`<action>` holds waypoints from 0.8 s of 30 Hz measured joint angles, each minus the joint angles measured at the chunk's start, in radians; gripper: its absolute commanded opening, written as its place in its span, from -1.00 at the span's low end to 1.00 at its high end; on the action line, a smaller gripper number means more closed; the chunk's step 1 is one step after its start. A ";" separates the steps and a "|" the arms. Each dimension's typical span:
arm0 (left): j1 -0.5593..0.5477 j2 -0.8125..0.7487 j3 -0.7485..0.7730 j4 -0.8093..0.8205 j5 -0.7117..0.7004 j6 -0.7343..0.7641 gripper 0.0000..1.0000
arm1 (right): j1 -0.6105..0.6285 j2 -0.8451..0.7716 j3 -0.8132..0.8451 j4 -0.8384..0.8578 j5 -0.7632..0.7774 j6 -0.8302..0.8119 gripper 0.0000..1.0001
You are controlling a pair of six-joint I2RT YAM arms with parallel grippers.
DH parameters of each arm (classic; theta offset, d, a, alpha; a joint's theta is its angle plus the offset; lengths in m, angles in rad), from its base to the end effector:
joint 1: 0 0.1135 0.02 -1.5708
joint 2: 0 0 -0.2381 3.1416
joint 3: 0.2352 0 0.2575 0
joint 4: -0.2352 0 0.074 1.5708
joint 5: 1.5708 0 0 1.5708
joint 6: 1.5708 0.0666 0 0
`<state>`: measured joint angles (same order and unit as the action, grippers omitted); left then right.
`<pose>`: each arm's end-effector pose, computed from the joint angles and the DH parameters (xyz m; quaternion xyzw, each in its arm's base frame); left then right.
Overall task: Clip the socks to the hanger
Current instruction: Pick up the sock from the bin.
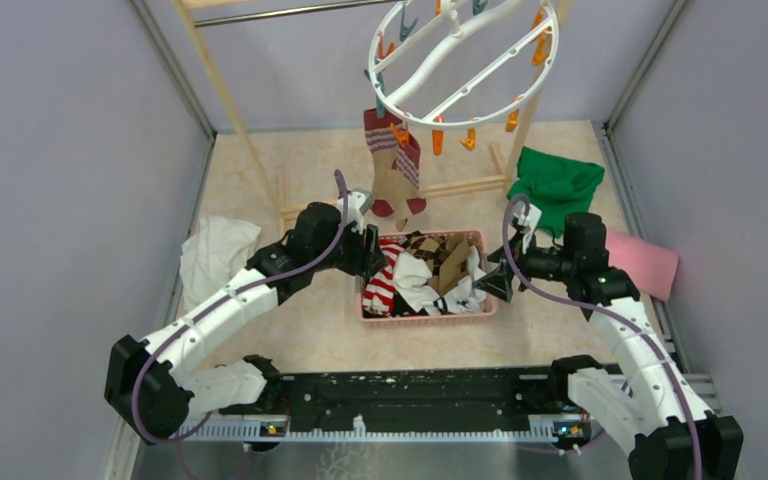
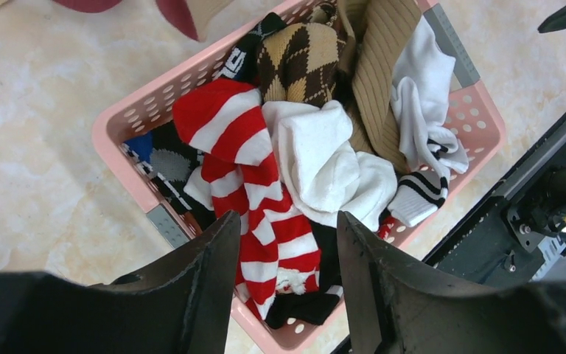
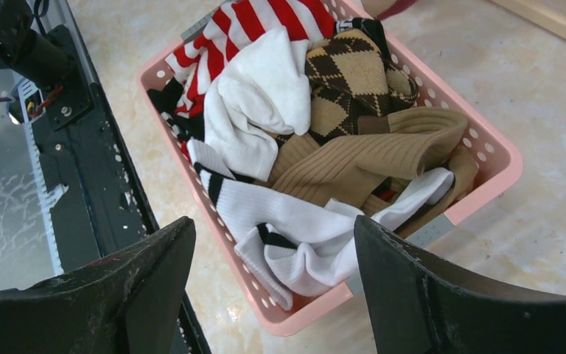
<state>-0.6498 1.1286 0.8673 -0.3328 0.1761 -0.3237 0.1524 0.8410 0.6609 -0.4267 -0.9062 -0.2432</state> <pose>0.2248 -0.1855 0.2439 0.1835 0.8613 -0.2872 0.3767 0.2025 0.0841 0.2395 -0.3555 0.7413 0.3686 0.4340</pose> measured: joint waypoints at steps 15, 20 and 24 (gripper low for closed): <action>0.000 0.194 0.025 -0.016 0.046 0.009 -0.86 | -0.007 0.019 -0.018 0.018 -0.057 -0.033 0.55; 0.000 0.281 0.162 -0.108 0.070 -0.020 -1.00 | -0.007 0.023 -0.009 0.006 -0.109 -0.081 0.51; 0.001 0.242 0.233 -0.120 0.106 -0.031 -1.00 | -0.007 0.016 -0.004 -0.029 -0.159 -0.161 0.52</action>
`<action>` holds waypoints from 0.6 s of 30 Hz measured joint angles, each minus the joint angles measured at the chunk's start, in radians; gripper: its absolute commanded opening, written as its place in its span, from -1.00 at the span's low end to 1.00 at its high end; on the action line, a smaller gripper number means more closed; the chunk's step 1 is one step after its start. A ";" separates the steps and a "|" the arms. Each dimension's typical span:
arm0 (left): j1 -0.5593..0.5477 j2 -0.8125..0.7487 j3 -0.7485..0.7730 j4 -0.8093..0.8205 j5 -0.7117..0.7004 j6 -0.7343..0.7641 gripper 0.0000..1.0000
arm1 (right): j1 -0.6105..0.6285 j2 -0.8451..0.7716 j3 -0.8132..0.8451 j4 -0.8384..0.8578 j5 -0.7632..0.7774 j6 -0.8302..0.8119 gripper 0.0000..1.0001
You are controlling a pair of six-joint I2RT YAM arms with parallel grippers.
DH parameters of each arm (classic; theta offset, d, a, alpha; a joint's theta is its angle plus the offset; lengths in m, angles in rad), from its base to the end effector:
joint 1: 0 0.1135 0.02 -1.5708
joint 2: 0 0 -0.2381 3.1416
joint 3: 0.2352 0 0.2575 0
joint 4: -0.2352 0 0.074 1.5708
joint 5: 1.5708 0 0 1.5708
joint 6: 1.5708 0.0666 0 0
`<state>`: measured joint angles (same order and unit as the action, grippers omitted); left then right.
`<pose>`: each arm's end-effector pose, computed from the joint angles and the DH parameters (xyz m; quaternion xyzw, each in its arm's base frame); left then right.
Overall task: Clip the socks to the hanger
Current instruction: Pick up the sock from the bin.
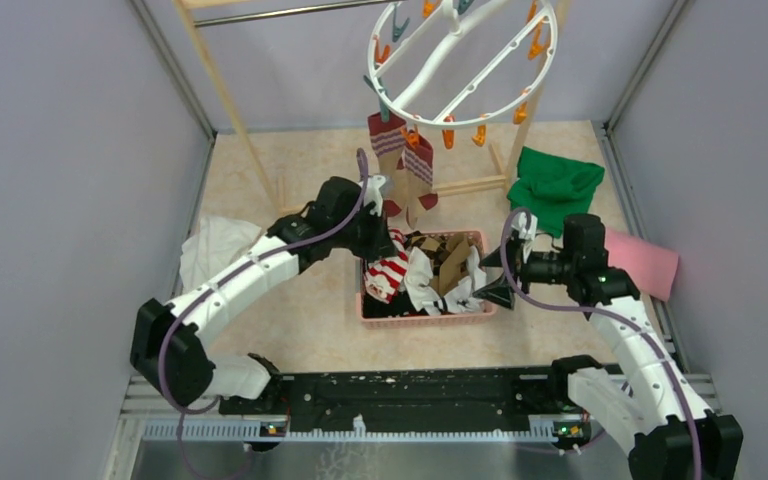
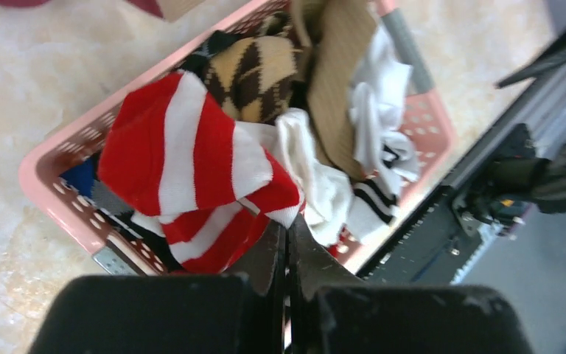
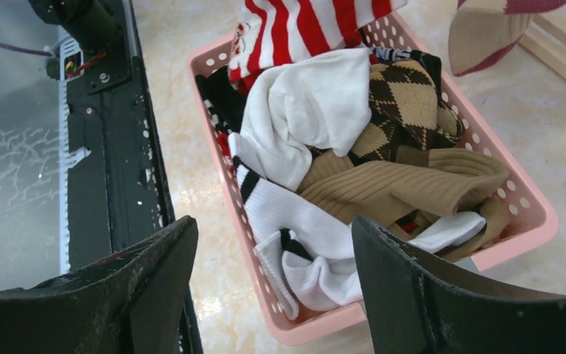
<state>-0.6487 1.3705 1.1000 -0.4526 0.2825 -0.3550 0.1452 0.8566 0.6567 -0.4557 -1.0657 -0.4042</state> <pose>0.2545 -0.2162 0.2465 0.1893 0.8842 -0.3084 0.2952 0.1950 0.0874 0.2377 -0.4256 0.6829 0.4028 0.4362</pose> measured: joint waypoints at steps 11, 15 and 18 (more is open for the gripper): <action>0.014 -0.160 -0.106 0.203 0.334 -0.100 -0.95 | 0.000 -0.153 -0.050 -0.042 -0.164 -0.254 0.51; 0.014 -0.162 -0.185 0.361 0.455 -0.053 -1.00 | 0.018 -0.150 -0.096 0.052 -0.187 -0.196 0.42; 0.010 -0.179 -0.293 0.494 0.481 0.034 -1.00 | 0.069 -0.114 -0.103 0.122 -0.166 -0.115 0.36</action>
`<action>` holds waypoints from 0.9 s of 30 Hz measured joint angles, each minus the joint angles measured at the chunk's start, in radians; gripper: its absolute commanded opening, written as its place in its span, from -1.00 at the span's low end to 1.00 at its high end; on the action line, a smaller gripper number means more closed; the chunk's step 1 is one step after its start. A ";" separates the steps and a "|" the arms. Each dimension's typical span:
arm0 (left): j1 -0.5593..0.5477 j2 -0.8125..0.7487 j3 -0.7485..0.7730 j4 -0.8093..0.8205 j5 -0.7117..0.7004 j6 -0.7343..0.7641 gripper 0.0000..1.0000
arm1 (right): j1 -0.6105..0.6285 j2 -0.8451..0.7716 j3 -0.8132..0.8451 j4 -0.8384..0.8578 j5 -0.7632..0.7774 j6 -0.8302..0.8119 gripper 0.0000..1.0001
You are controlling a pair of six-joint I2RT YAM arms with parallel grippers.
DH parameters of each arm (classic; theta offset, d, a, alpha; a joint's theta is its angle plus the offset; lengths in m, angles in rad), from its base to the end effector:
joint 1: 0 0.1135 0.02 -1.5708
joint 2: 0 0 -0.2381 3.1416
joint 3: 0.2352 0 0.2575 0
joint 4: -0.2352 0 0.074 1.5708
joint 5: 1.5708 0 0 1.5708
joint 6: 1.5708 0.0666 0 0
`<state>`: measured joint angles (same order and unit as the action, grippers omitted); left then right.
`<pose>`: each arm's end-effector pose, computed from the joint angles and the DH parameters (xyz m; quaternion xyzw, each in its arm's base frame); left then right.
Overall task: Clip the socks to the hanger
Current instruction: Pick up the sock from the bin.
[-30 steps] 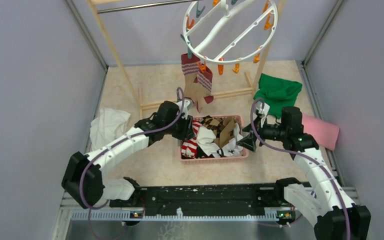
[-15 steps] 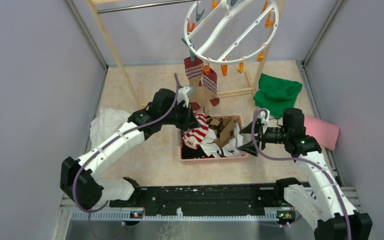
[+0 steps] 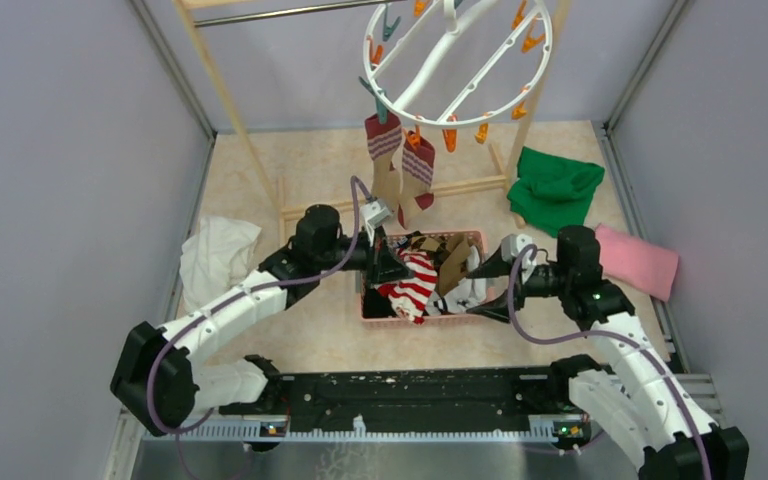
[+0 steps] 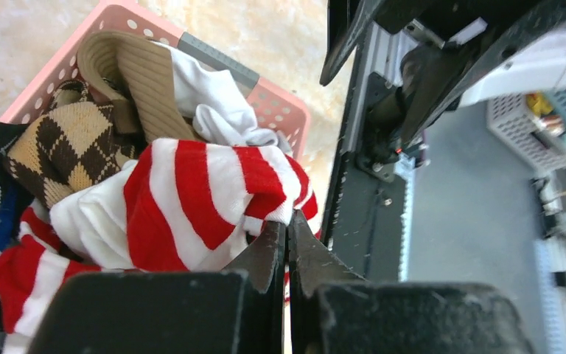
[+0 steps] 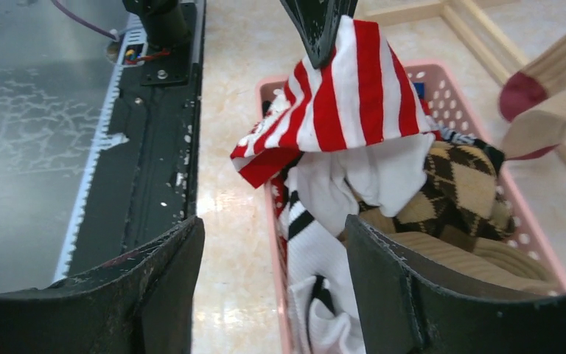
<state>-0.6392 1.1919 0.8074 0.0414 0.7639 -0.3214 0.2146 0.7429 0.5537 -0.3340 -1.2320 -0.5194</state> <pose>0.2145 -0.2169 0.2553 0.3320 0.7150 -0.5172 0.3333 0.1675 0.1008 0.2384 -0.5233 0.5560 0.4325 0.4795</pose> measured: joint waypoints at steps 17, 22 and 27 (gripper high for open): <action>-0.235 0.083 -0.068 0.317 -0.184 0.404 -1.00 | 0.058 0.214 -0.024 0.366 0.096 0.620 0.33; -0.262 0.110 -0.057 0.307 -0.236 0.418 -1.00 | 0.059 0.214 -0.083 0.528 0.094 0.753 -0.18; -0.271 0.111 -0.093 0.328 -0.293 0.410 -0.99 | 0.060 0.244 -0.129 0.620 0.112 0.801 -0.67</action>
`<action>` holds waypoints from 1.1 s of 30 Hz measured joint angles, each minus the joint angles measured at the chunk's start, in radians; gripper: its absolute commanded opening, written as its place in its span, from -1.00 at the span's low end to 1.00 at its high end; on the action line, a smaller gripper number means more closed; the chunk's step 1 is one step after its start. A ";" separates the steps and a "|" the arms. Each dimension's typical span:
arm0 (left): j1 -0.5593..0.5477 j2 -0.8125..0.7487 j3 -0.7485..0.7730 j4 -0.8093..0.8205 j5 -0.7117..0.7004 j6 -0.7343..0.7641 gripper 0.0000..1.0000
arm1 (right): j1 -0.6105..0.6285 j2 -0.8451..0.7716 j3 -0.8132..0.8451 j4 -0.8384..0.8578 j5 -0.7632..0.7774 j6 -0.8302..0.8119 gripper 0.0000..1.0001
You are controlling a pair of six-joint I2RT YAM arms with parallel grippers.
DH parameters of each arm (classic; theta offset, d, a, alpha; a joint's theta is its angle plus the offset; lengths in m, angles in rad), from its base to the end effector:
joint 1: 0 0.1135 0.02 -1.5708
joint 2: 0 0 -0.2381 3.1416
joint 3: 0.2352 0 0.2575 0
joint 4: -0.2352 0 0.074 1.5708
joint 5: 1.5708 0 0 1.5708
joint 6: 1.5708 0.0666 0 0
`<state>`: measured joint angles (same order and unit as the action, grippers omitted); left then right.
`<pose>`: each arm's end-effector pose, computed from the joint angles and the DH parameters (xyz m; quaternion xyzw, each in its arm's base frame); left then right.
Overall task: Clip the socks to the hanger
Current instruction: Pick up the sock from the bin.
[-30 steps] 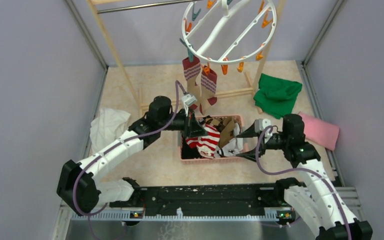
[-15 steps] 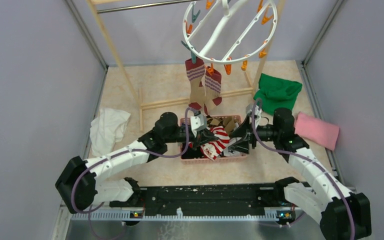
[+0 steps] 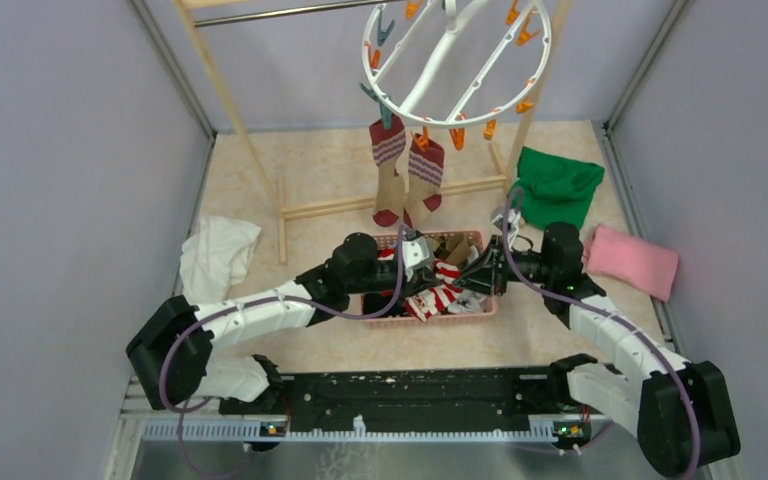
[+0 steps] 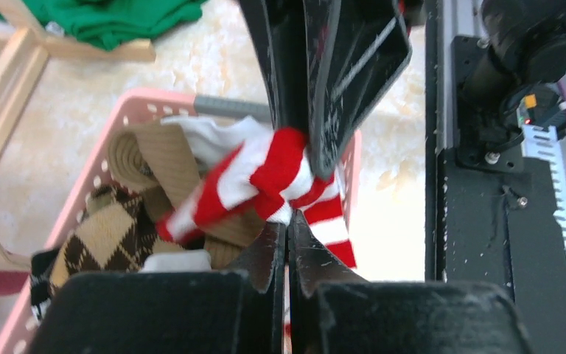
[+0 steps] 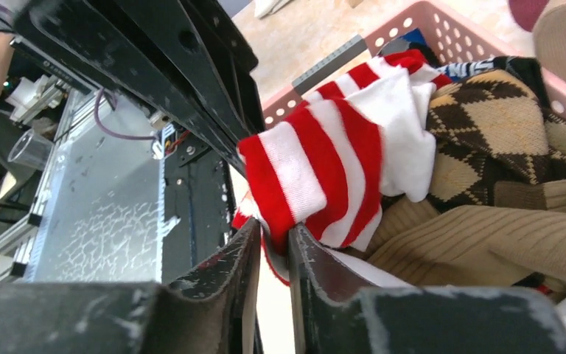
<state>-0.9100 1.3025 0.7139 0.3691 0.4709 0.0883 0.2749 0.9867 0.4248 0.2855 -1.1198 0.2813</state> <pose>0.1778 -0.2780 0.2249 0.4913 0.5964 -0.4098 0.4848 0.2067 0.1206 0.2014 -0.3181 0.6770 0.5477 0.3749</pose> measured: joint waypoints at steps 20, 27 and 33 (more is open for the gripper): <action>0.034 -0.236 -0.268 0.023 -0.199 -0.343 0.98 | 0.222 -0.095 -0.027 -0.126 0.347 -0.572 -0.99; 0.099 -0.342 -0.345 0.131 -0.254 -0.605 0.91 | 0.250 -0.134 -0.098 -0.162 0.443 -0.783 -0.99; 0.131 -0.202 -0.216 0.060 -0.251 -0.848 0.72 | 0.295 -0.268 -0.197 -0.095 0.470 -0.884 -0.99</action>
<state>-0.7788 1.1004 0.4984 0.4286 0.2203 -0.7601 0.5697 0.7189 0.2279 0.1902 -0.6498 -0.6025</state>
